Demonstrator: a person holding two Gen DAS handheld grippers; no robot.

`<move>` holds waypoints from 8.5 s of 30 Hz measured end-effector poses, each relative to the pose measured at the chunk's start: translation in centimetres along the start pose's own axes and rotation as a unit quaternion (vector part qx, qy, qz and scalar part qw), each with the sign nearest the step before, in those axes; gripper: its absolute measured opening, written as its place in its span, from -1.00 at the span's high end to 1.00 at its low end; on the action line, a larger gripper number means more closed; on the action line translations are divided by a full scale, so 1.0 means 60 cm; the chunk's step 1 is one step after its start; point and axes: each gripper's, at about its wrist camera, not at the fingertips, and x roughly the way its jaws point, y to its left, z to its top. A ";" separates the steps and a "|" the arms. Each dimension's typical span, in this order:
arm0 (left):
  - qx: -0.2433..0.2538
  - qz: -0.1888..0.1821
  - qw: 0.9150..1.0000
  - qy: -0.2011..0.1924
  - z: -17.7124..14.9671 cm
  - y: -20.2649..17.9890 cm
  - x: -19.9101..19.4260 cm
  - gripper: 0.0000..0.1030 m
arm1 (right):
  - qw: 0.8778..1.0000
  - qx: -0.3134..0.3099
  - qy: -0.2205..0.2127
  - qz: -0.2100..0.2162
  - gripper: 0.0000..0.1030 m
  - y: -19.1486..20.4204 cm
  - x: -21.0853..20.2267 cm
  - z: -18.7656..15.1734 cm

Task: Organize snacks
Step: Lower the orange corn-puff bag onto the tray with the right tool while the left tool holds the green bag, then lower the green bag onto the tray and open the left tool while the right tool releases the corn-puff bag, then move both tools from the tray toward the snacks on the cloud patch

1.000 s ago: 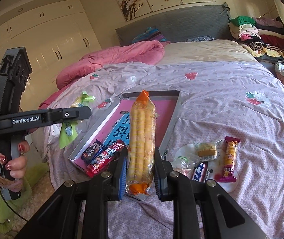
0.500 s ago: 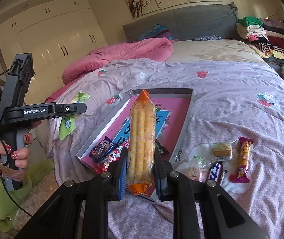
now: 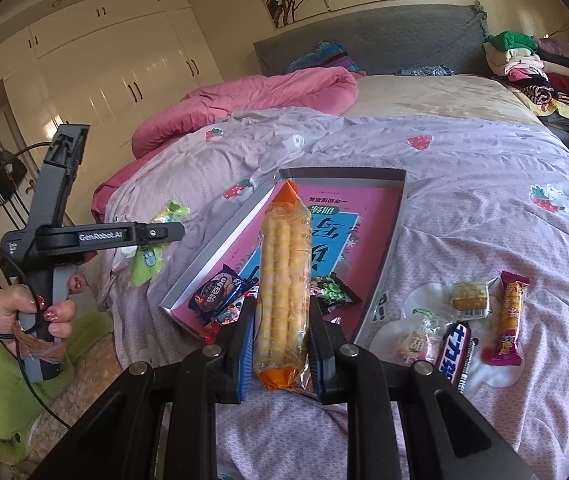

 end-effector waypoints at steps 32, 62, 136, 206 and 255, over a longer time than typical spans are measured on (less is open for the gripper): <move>0.026 0.013 0.999 0.036 -0.031 0.001 0.073 0.19 | 0.999 -0.005 0.042 0.023 0.55 0.042 0.094 0.010; 0.034 0.002 0.998 0.044 -0.037 -0.010 0.083 0.19 | 0.996 0.012 0.082 0.029 0.53 0.036 0.157 -0.006; 0.031 -0.038 0.999 0.003 -0.017 -0.032 0.025 -0.24 | 0.999 -0.004 0.041 -0.008 -0.07 0.037 0.091 -0.004; 0.129 -0.118 0.985 -0.007 -0.032 -0.231 -0.051 -0.58 | 0.979 0.090 -0.093 -0.157 -0.48 -0.151 -0.131 0.018; 0.171 -0.170 0.961 0.132 -0.081 -0.374 0.101 -0.24 | 0.976 0.128 -0.012 -0.174 -0.48 -0.253 -0.085 -0.023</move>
